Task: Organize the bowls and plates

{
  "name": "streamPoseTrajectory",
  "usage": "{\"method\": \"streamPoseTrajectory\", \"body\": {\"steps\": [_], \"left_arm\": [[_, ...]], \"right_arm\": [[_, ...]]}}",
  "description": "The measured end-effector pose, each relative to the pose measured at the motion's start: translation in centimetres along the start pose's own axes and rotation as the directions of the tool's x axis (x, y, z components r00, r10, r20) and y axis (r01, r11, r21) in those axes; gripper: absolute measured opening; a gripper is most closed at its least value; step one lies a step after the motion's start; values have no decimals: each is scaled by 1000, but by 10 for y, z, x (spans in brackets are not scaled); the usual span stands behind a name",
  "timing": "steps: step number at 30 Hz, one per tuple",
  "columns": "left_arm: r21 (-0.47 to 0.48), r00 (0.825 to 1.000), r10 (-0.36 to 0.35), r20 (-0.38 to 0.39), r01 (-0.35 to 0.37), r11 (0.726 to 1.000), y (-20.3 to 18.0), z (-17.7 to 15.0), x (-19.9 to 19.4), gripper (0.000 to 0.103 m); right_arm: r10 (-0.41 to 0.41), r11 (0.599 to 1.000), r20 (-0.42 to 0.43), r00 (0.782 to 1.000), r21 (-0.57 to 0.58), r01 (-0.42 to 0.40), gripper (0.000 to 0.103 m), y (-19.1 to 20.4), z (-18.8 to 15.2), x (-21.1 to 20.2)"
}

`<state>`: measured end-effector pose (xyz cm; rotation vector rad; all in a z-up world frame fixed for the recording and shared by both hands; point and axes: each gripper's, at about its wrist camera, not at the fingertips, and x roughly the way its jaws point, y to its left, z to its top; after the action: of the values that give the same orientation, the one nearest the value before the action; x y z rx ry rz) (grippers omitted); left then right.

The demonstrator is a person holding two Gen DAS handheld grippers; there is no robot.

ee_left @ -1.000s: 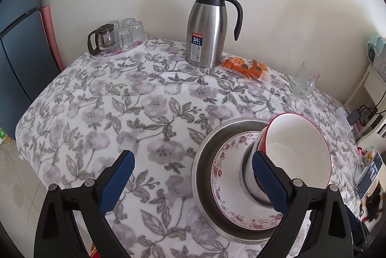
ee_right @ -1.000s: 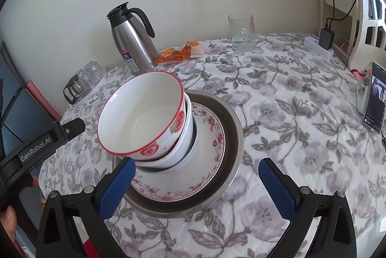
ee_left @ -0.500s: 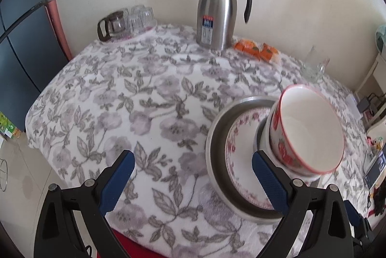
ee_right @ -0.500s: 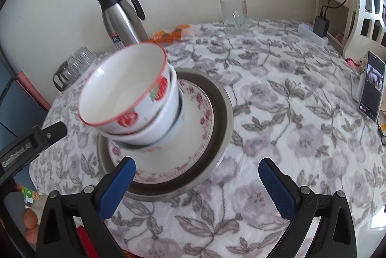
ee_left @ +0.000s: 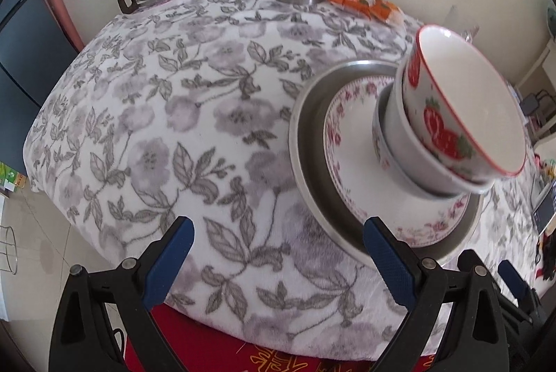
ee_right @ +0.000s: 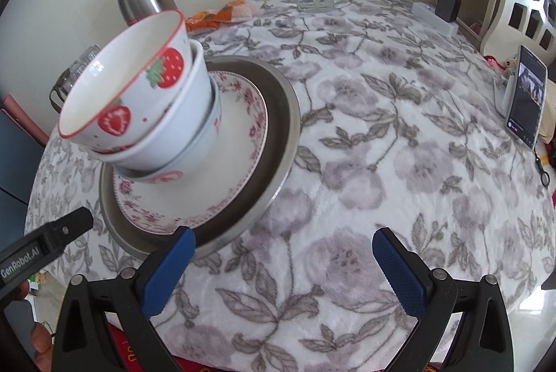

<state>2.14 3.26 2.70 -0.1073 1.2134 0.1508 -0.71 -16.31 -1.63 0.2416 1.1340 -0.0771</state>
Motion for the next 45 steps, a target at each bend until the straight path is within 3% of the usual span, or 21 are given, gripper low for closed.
{"method": "streamPoseTrajectory", "body": {"steps": [9,26,45], "left_arm": [[-7,994,-49,-95,49,999,-5,-12,15,98],[36,995,-27,-100,31,999,-9,-29,12,98],[-6,995,-16,-97,15,1000,3,-31,11,98]], "right_arm": [[-21,1000,-30,999,-10,21,103,-5,-8,5],[-19,1000,-28,999,10,20,103,-11,-13,3],[-20,1000,-33,999,12,20,103,-12,-17,2]]}}
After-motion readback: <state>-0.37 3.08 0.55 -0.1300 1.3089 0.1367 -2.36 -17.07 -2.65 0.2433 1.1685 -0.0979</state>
